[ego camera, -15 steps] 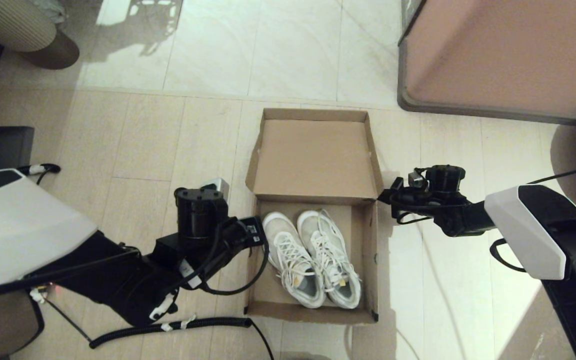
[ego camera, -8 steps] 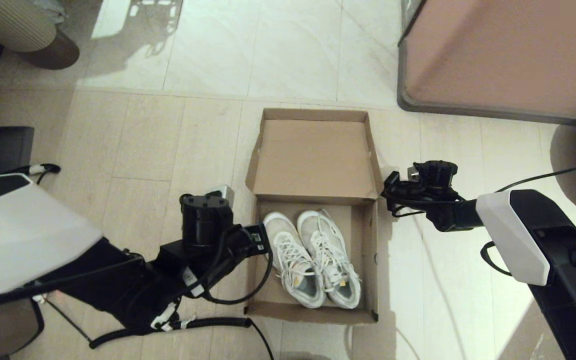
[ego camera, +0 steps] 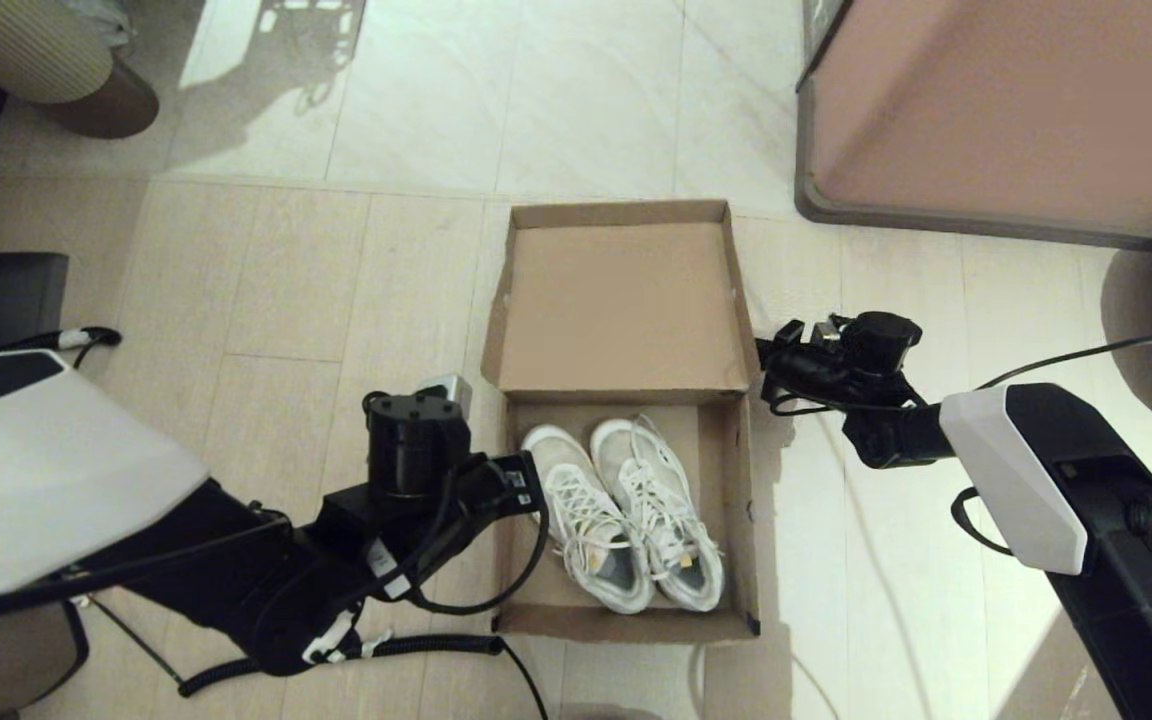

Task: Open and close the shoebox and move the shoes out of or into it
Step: Close the shoe box

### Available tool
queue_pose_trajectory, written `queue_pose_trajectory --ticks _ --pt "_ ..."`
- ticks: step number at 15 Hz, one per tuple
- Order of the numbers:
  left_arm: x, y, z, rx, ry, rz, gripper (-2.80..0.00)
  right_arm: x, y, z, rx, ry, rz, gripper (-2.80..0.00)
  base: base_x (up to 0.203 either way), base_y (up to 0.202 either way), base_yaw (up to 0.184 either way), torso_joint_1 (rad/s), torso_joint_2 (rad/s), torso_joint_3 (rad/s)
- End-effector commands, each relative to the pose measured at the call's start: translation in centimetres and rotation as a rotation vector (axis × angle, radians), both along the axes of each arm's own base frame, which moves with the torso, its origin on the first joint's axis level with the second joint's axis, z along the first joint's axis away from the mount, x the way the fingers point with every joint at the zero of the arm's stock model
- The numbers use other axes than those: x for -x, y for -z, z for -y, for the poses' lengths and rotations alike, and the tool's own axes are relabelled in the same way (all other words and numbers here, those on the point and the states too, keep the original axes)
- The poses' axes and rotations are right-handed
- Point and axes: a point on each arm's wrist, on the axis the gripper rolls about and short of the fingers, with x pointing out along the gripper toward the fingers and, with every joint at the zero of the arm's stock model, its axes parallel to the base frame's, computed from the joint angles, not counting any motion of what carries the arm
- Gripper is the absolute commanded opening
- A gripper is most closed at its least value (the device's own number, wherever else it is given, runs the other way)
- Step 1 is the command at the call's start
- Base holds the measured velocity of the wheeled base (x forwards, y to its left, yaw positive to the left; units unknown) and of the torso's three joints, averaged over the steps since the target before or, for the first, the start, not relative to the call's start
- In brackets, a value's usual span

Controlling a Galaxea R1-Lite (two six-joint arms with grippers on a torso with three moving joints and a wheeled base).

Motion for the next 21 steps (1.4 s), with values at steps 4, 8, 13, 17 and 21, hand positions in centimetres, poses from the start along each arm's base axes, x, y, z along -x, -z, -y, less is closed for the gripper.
queue_pose_trajectory --ticks 4,8,13,17,21 --pt "0.2 0.1 0.1 0.0 0.001 0.0 -2.8 0.1 -0.5 0.2 -0.086 -0.038 0.008 -2.8 0.0 0.0 0.0 0.0 0.0 0.0" --pt "0.4 0.1 0.1 -0.002 0.004 -0.003 -2.8 0.5 -0.9 -0.3 -0.102 -0.134 0.035 -2.8 0.0 0.0 0.0 0.0 0.0 0.0" --pt "-2.0 0.2 -2.2 -0.026 -0.086 0.016 -2.8 0.2 0.6 0.6 0.114 -0.009 0.1 -2.8 0.0 0.0 0.0 0.0 0.0 0.0" --pt "-3.8 -0.6 -2.5 -0.018 -0.151 0.062 -2.8 0.2 -0.1 3.0 0.582 0.321 0.19 -2.8 0.0 0.0 0.0 0.0 0.0 0.0" --pt "-6.9 -1.0 -6.1 -0.023 -0.292 0.099 -2.8 3.2 -4.1 5.8 0.796 0.388 0.216 -2.8 0.0 0.0 0.0 0.0 0.0 0.0"
